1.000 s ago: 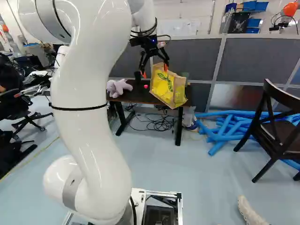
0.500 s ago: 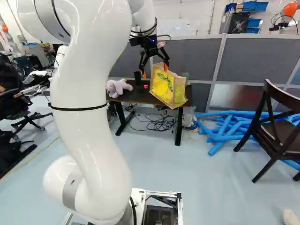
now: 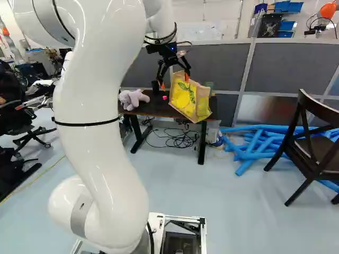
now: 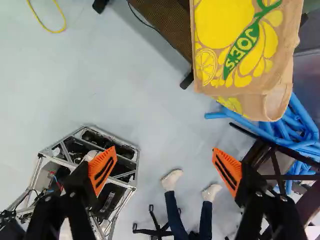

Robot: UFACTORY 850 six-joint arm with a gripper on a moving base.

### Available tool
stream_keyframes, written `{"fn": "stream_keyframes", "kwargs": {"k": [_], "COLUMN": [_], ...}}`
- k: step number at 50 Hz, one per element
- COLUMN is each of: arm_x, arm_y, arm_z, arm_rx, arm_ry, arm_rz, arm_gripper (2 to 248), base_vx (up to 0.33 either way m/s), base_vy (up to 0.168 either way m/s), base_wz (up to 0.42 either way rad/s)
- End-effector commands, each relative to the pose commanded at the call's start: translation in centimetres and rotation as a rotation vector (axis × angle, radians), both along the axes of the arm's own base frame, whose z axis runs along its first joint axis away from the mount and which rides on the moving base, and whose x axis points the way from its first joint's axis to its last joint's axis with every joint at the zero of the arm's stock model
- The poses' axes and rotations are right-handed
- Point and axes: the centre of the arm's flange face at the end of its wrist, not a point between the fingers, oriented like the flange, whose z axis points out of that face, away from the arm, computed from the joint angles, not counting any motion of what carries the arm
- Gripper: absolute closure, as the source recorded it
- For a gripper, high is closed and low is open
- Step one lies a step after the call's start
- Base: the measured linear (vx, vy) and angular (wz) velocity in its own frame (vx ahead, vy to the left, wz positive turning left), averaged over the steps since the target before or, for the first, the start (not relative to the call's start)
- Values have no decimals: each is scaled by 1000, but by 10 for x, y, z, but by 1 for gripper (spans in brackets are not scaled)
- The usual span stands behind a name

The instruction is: Pick up the bag on the ground and place it on the table

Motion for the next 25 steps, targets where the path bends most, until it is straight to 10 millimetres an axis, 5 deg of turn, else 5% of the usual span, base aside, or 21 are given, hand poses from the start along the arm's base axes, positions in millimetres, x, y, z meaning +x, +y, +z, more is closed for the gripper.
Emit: {"fn": "stream_keyframes", "kwargs": {"k": [25], "arm_x": [-9], "arm_y": [8], "arm_z": [-24], "arm_rx": [8], "arm_ry": [-86], "arm_rz": [-29], "arm_gripper": [3], "base_vx": [0], "base_vy": [0], "base_wz": [0]}}
